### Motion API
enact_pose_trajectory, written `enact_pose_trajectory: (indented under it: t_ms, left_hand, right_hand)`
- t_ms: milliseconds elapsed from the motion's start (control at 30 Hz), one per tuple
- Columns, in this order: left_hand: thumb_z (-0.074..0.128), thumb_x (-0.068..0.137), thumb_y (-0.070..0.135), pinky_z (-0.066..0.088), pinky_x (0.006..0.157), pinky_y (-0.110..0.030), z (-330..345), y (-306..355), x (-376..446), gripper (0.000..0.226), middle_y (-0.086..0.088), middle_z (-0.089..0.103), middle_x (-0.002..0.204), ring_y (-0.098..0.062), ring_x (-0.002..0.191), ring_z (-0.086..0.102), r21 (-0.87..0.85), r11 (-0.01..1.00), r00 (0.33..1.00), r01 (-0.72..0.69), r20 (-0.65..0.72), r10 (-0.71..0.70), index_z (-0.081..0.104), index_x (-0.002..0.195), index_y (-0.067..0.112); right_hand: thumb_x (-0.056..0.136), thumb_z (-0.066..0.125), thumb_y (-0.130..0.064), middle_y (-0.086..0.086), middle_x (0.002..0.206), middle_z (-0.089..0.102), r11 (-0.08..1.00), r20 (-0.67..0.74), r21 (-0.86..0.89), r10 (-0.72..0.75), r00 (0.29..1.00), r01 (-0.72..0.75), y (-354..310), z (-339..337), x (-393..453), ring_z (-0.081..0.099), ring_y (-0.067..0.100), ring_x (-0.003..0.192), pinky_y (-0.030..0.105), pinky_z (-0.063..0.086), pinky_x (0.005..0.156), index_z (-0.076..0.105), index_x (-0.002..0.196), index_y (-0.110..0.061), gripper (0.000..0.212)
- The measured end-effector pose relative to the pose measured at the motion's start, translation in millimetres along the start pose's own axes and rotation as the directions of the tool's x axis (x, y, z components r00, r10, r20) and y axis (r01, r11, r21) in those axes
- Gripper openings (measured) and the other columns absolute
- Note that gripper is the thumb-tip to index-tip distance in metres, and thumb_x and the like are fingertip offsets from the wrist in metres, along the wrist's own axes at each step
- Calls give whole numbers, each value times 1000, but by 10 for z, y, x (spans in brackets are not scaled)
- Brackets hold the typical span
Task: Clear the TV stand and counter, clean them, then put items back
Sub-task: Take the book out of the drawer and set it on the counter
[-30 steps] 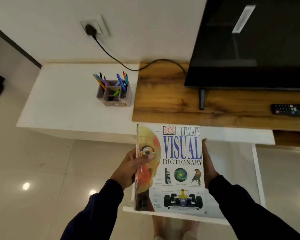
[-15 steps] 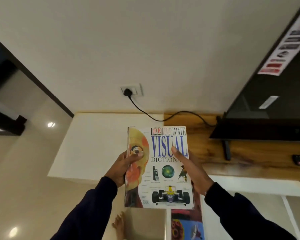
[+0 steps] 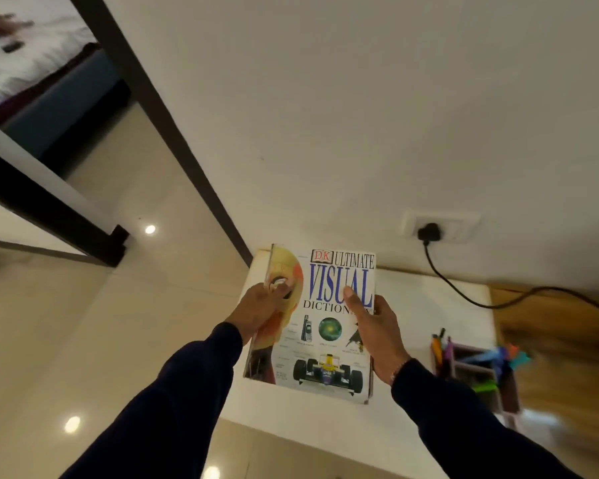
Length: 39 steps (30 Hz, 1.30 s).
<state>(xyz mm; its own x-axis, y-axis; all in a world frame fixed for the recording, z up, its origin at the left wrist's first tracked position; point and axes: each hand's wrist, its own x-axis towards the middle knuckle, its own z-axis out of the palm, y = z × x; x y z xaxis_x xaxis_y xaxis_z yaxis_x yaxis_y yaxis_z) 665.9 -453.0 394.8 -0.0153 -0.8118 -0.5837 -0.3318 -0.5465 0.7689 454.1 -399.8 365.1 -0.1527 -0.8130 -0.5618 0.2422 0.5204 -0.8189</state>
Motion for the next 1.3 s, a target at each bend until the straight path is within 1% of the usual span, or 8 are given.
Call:
enact_pose_trajectory:
  t_ms: [167, 533, 633, 733, 833, 967, 1133, 1300]
  left_hand:
    - [57, 96, 51, 51, 66, -33, -472, -364, 847, 42, -8, 69, 78, -23, 67, 63, 173, 984, 996, 36, -91, -20, 64, 86, 10]
    - [68, 91, 44, 57, 79, -41, -740, -852, 1588, 32, -9, 73, 89, -29, 83, 69, 226, 973, 987, 48, -161, -11, 64, 88, 13]
    - [70, 89, 48, 54, 70, -34, -720, -831, 1573, 38, -8, 73, 84, -25, 77, 68, 246, 967, 980, 63, -196, -14, 64, 81, 11]
    - [72, 86, 50, 46, 61, -28, -735, -821, 1596, 44, -6, 69, 74, -23, 69, 62, 275, 956, 967, 106, -254, -34, 61, 70, 11]
    - [74, 84, 51, 39, 54, -26, -700, -792, 1577, 49, -4, 62, 64, -19, 60, 55, 330, 937, 956, 111, -292, -11, 55, 62, 11]
    - [74, 84, 47, 36, 55, -29, -637, -766, 1494, 47, -4, 62, 60, -22, 59, 56, 428, 897, 924, 106, -376, 70, 55, 58, 13]
    - [69, 89, 39, 54, 83, -43, -563, -725, 1245, 32, -8, 71, 87, -31, 80, 65, 528, 846, 921, 71, -361, 148, 67, 86, 7]
    - [70, 90, 29, 51, 86, -38, -269, -744, 850, 32, -13, 71, 110, -33, 95, 66, 578, 816, 911, 2, -337, 236, 62, 112, 7]
  right_hand:
    - [91, 72, -44, 2, 100, 79, 999, 19, -9, 33, 999, -33, 343, 634, 756, 78, 18, 80, 24, 58, 56, 58, 116, -12, 44]
    - [88, 68, -60, 0, 104, 77, 987, -14, -128, 93, 996, -94, 905, 1031, 1498, 78, 16, 83, 38, 64, 76, 55, 115, -18, 52]
    - [89, 62, -65, -2, 99, 76, 957, -74, -275, 73, 995, -90, 818, 1054, 1505, 75, 12, 76, 24, 57, 60, 57, 111, -18, 52]
    - [92, 51, -71, -4, 86, 74, 828, -45, -560, -23, 999, -6, 707, 980, 1532, 68, 8, 66, 13, 44, 48, 63, 95, -15, 57]
    - [98, 36, -68, 1, 76, 70, 611, -19, -790, -114, 993, 55, 594, 836, 1586, 68, 16, 67, 21, 48, 55, 55, 73, -15, 62]
    - [103, 39, -57, 8, 94, 70, 469, 12, -877, -196, 981, 104, 455, 742, 1577, 60, 20, 78, 28, 48, 63, 50, 89, -13, 48]
    - [107, 38, -48, 11, 101, 71, 461, 103, -869, -184, 978, 178, 472, 630, 1251, 57, 18, 82, 27, 48, 68, 54, 91, -12, 42]
    - [105, 50, -41, 13, 94, 72, 624, 243, -737, -112, 964, 258, 624, 363, 704, 70, 30, 81, 45, 63, 71, 62, 88, -7, 40]
